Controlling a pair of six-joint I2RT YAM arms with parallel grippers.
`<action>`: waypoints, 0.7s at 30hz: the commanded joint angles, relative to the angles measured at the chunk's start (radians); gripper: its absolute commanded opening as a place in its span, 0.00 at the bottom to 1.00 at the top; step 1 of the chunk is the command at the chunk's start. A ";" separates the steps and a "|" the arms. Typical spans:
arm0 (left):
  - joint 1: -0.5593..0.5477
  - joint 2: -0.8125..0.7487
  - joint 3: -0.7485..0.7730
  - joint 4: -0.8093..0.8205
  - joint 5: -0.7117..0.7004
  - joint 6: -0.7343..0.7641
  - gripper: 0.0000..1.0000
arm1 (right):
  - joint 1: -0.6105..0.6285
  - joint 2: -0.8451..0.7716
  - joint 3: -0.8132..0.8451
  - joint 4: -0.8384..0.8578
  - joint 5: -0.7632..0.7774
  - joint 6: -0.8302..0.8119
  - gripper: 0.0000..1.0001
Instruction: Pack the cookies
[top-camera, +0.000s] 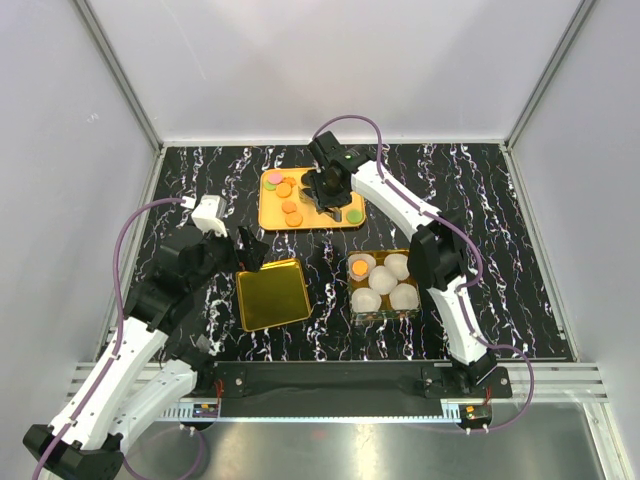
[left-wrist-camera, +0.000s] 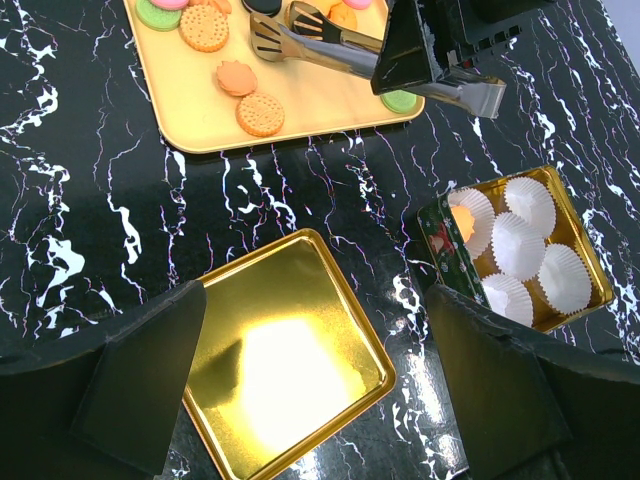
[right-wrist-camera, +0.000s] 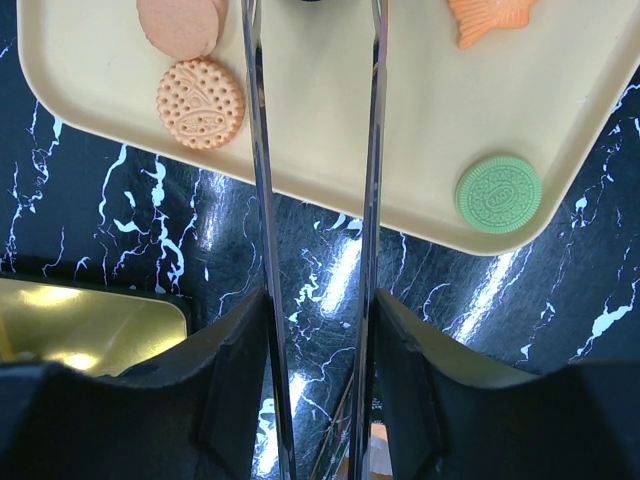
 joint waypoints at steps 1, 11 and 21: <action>0.005 -0.008 0.016 0.033 0.017 -0.006 0.99 | 0.009 -0.008 0.045 0.001 0.009 -0.009 0.50; 0.005 -0.010 0.016 0.032 0.012 -0.006 0.99 | 0.012 0.017 0.063 -0.005 0.009 -0.012 0.50; 0.005 -0.010 0.016 0.033 0.014 -0.006 0.99 | 0.014 0.004 0.071 -0.014 0.019 -0.020 0.35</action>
